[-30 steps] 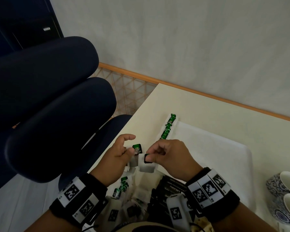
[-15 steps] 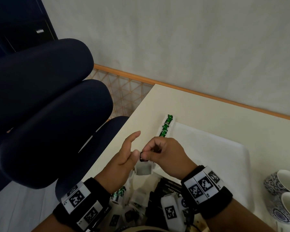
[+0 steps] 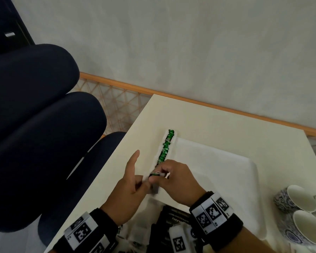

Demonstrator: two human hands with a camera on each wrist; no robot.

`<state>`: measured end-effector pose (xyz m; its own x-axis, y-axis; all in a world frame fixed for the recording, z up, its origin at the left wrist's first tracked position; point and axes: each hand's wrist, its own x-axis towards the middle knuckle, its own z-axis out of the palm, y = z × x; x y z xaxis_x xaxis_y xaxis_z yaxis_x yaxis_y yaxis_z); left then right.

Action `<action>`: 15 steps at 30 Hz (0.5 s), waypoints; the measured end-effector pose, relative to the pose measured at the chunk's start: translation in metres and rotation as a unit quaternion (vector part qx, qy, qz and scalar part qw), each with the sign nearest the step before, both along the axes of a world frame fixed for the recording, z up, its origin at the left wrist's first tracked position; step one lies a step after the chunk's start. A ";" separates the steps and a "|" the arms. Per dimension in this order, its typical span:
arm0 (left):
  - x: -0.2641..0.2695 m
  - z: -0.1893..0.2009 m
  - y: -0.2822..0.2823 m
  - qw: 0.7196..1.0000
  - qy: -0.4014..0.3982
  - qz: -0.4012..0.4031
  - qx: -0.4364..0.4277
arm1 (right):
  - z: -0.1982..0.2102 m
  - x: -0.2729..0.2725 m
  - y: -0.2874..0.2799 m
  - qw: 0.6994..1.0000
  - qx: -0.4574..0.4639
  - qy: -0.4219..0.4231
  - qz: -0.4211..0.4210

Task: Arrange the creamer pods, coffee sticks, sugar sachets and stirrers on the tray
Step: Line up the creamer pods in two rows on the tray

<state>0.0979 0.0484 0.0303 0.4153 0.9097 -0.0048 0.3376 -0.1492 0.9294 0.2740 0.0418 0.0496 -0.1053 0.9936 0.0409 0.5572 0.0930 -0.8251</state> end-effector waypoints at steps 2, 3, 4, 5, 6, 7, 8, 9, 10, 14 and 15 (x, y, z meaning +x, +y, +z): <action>-0.004 -0.007 0.003 1.000 0.013 0.001 -0.009 | -0.007 0.014 0.012 0.999 -0.030 -0.021 -0.032; -0.008 -0.010 0.005 1.000 0.021 0.013 -0.017 | -0.011 0.025 0.020 0.997 -0.040 -0.044 -0.055; -0.013 -0.013 0.007 0.999 0.030 0.027 -0.024 | -0.016 0.037 0.030 0.993 -0.046 -0.075 -0.078; -0.019 -0.016 0.008 0.998 0.040 0.037 -0.031 | -0.020 0.049 0.041 0.988 -0.051 -0.104 -0.102; -0.025 -0.019 0.009 0.997 0.049 0.044 -0.036 | -0.025 0.062 0.052 0.982 -0.059 -0.126 -0.127; -0.031 -0.023 0.009 0.996 0.058 0.053 -0.041 | -0.031 0.074 0.062 0.976 -0.073 -0.138 -0.152; -0.037 -0.027 0.009 0.995 0.064 0.064 -0.047 | -0.037 0.086 0.072 0.970 -0.089 -0.143 -0.175; -0.043 -0.032 0.009 0.993 0.071 0.077 -0.051 | -0.043 0.095 0.081 0.965 -0.104 -0.148 -0.192; -0.050 -0.037 0.009 0.992 0.077 0.087 -0.056 | -0.048 0.103 0.089 0.960 -0.114 -0.152 -0.204; -0.071 -0.053 0.011 0.989 0.086 0.100 -0.074 | -0.064 0.119 0.123 0.954 -0.139 -0.157 -0.215; -0.074 -0.055 0.010 0.989 0.083 0.102 -0.073 | -0.066 0.120 0.130 0.954 -0.143 -0.155 -0.214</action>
